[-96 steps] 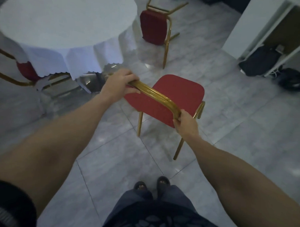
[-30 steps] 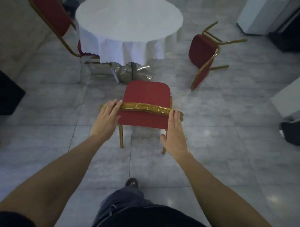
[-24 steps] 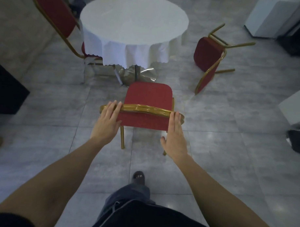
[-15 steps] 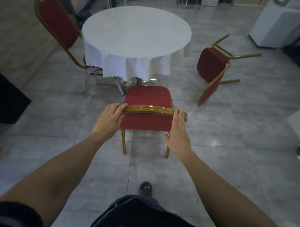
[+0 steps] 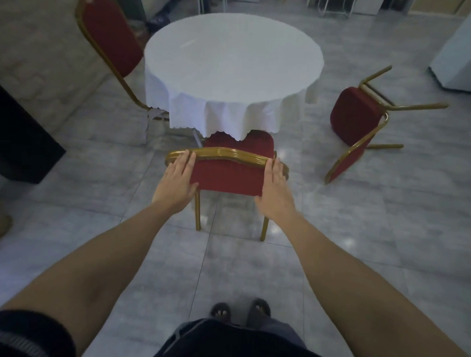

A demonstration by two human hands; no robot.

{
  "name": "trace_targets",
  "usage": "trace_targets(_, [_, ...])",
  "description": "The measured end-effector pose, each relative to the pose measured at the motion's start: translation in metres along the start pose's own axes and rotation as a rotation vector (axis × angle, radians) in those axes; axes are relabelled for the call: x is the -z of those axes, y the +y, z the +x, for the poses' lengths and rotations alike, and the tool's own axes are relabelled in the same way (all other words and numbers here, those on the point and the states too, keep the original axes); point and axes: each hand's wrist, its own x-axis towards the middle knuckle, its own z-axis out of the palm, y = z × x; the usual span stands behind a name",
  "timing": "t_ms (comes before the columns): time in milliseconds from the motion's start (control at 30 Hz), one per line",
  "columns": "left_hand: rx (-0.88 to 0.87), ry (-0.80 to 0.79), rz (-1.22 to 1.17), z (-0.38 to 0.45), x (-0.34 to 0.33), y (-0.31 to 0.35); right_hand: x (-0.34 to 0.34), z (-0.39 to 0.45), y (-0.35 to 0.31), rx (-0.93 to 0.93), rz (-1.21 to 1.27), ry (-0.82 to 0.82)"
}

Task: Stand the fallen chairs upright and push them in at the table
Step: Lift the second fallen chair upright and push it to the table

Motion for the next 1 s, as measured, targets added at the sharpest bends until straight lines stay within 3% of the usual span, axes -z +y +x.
trace_targets(433, [0.088,-0.090,0.013,0.081,0.013,-0.001,0.024,0.085,0.012,0.007,-0.030,-0.106])
trace_targets(533, [0.059,-0.020,-0.033,0.091,0.011,-0.014,0.026,0.094,0.014,-0.018,-0.014,-0.050])
trace_targets(667, [0.059,-0.003,-0.046,0.115,0.017,-0.024,0.039,0.111,0.018,-0.032,-0.028,0.147])
trace_targets(800, [0.030,-0.083,0.053,0.133,0.022,-0.031,0.045,0.121,0.022,-0.075,-0.114,0.139])
trace_targets(1000, [-0.157,-0.094,0.161,0.144,0.033,-0.072,0.042,0.138,0.004,-0.029,-0.248,0.164])
